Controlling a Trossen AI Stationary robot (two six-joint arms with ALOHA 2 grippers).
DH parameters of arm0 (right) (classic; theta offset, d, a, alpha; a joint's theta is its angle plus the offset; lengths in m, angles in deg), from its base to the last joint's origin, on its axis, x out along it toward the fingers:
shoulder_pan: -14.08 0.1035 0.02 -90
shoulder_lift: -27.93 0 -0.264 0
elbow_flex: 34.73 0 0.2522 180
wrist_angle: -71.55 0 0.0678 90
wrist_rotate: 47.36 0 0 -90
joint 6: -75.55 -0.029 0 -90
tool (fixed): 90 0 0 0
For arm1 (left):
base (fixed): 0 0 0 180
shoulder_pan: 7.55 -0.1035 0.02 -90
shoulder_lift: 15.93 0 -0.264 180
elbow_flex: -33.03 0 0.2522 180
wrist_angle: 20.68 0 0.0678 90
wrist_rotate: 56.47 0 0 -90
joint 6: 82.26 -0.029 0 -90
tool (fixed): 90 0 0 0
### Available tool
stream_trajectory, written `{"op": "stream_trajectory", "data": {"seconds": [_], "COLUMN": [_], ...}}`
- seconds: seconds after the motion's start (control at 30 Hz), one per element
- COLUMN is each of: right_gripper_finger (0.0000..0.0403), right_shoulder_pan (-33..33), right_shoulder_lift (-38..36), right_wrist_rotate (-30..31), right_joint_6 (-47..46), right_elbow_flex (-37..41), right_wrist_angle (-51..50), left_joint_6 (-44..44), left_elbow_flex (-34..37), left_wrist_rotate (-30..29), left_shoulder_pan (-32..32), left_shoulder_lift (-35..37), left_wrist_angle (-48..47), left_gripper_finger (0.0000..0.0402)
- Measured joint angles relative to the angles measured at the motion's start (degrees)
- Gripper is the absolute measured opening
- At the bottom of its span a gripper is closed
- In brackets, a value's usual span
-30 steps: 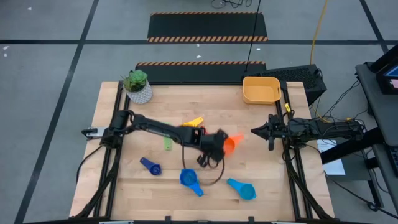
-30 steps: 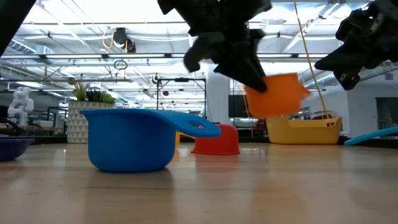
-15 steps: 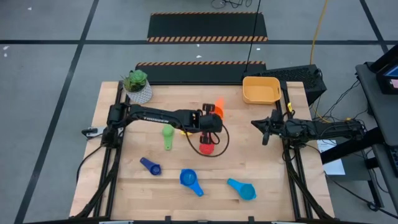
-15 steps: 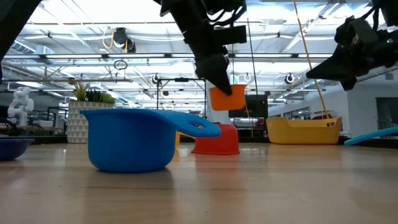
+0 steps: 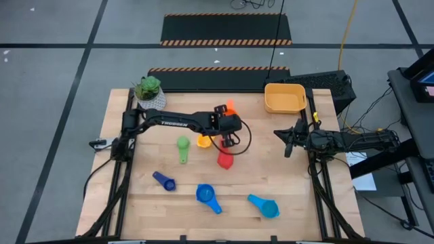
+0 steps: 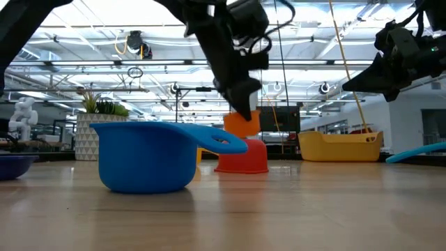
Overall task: Nest measuring cups in basket
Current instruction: Put the orange measuring cup into the yellow bin
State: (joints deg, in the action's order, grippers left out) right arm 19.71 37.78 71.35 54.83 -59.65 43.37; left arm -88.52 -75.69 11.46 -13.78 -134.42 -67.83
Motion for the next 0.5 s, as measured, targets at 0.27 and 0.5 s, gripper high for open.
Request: {"op": "stream_trajectory", "data": {"seconds": [0.27, 0.5], "right_gripper_finger": [0.0000, 0.0000], "right_shoulder_pan": [0.0, 0.0], "right_shoulder_lift": [0.6, 2.1], "right_wrist_rotate": [0.0, -0.2], "right_joint_6": [1.1, 3.3], "right_elbow_flex": [0.0, 0.1], "right_wrist_angle": [0.9, 3.1], "left_joint_6": [0.8, 0.0], "left_elbow_flex": [0.0, 0.0], "left_wrist_rotate": [0.8, 0.8], "left_shoulder_pan": [0.0, -0.2], "left_shoulder_lift": [-3.7, -6.2], "left_wrist_angle": [4.7, 6.6], "left_gripper_finger": [0.0058, 0.0042]}}
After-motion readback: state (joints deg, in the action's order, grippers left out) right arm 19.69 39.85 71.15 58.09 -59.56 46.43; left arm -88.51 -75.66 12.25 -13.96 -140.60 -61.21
